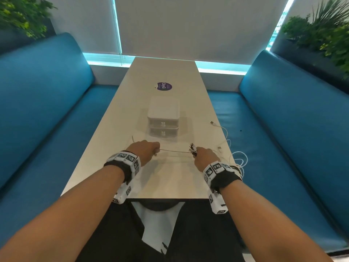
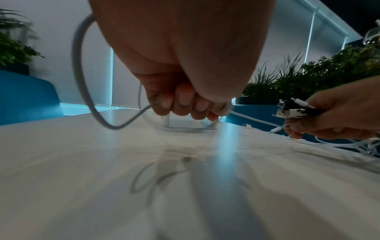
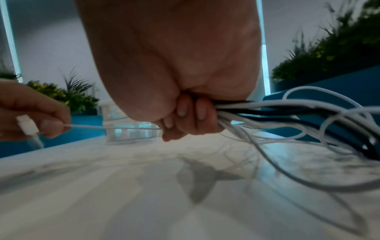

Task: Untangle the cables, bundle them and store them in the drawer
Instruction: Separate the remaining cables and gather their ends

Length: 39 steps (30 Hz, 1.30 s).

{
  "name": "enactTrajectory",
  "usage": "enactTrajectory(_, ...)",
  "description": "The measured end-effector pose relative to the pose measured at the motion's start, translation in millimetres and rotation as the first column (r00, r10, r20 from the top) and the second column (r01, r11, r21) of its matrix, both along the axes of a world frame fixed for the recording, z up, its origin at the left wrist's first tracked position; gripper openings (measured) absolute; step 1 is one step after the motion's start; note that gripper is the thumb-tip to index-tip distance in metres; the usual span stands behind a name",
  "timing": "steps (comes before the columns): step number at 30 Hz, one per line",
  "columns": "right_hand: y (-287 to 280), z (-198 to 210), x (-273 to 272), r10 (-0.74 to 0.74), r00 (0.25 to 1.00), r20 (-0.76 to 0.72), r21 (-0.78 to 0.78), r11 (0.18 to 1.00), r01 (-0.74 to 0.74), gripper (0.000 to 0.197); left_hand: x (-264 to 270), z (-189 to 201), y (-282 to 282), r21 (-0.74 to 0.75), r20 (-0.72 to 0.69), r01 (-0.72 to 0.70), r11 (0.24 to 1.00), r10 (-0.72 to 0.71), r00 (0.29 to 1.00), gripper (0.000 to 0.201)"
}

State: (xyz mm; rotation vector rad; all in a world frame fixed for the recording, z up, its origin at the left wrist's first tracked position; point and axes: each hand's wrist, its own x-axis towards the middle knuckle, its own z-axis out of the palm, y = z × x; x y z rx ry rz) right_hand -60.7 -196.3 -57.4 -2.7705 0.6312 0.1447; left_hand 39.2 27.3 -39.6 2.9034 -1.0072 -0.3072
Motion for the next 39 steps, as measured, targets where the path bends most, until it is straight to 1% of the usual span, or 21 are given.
enactTrajectory(2,2.9,-2.3,2.6,-0.039,0.998,0.043,0.062,0.997,0.037,0.023,-3.1,-2.3,1.3,-0.020,0.003,-0.011,1.000,0.011,1.000,0.017)
enactTrajectory(4,9.3,0.3,6.5,-0.071,0.987,0.147,0.156,0.987,0.047,0.023,-11.3,-6.7,-5.3,-0.012,-0.003,-0.003,1.000,0.003,1.000,0.020)
enactTrajectory(6,16.2,5.9,7.9,-0.077,0.963,0.260,0.211,0.977,0.021,0.023,-20.5,-13.7,-13.8,0.008,0.000,0.018,1.000,-0.018,1.000,0.022)
enactTrajectory(10,24.1,12.1,4.8,-0.001,0.926,0.378,0.214,0.973,-0.087,0.028,-34.5,-23.3,-36.7,0.004,-0.044,0.030,1.000,-0.030,0.999,0.025)
enactTrajectory(12,24.0,12.6,3.0,0.009,0.913,0.408,0.231,0.966,-0.113,0.030,-38.5,-23.9,-46.8,0.053,-0.077,0.018,0.998,-0.014,0.997,0.027)
enactTrajectory(14,24.3,13.8,0.5,0.021,0.907,0.422,0.239,0.962,-0.134,0.034,-38.7,-22.4,-49.8,0.104,-0.097,-0.033,0.994,0.043,0.994,0.027)
enactTrajectory(16,25.9,15.0,-1.9,0.062,0.905,0.421,0.224,0.960,-0.170,0.034,-37.7,-19.3,-49.8,0.137,-0.113,-0.064,0.988,0.080,0.990,0.023)
enactTrajectory(18,27.9,13.6,-3.2,0.122,0.914,0.387,0.218,0.951,-0.219,0.027,-37.5,-16.5,-51.6,0.132,-0.111,-0.067,0.989,0.082,0.990,0.015)
enactTrajectory(20,32.4,11.3,-6.0,0.227,0.930,0.290,0.198,0.936,-0.290,0.023,-39.3,-14.4,-55.8,0.082,-0.100,-0.032,0.996,0.040,0.994,0.018)
enactTrajectory(22,35.2,9.2,-8.7,0.290,0.939,0.186,0.175,0.930,-0.323,0.022,-40.0,-14.3,-59.2,0.017,-0.100,0.010,1.000,-0.009,0.995,0.024)
enactTrajectory(26,31.4,6.5,-5.0,0.248,0.966,0.075,0.163,0.952,-0.257,0.026,-39.4,-13.1,-53.7,-0.090,-0.108,0.059,0.994,-0.068,0.992,0.027)
enactTrajectory(29,26.0,5.0,-5.5,0.220,0.975,0.022,0.100,0.970,-0.221,0.023,-29.7,-10.5,-43.1,-0.167,-0.135,0.020,0.986,-0.043,0.990,0.024)
enactTrajectory(31,16.6,2.6,-8.2,0.153,0.988,0.015,0.043,0.987,-0.154,0.023,-18.2,-5.2,-31.0,-0.178,-0.160,0.002,0.984,-0.031,0.987,0.027)
enactTrajectory(33,5.6,-0.1,-10.7,0.072,0.997,0.017,0.000,0.997,-0.072,0.022,-10.3,2.8,-18.5,-0.141,-0.148,0.006,0.990,-0.027,0.989,0.029)
enactTrajectory(35,1.5,-1.4,-11.7,0.007,1.000,0.028,-0.011,1.000,-0.006,0.022,-10.4,7.6,-13.7,-0.047,-0.095,0.029,0.998,-0.034,0.995,0.028)
enactTrajectory(37,4.8,-1.5,-9.0,-0.030,0.998,0.057,0.032,0.999,0.028,0.024,-16.7,7.5,-18.3,0.044,-0.034,0.046,0.998,-0.045,0.998,0.028)
enactTrajectory(39,11.3,0.1,-5.2,-0.044,0.993,0.112,0.109,0.994,0.032,0.027,-24.0,2.7,-26.8,0.056,-0.014,0.027,0.998,-0.026,1.000,0.028)
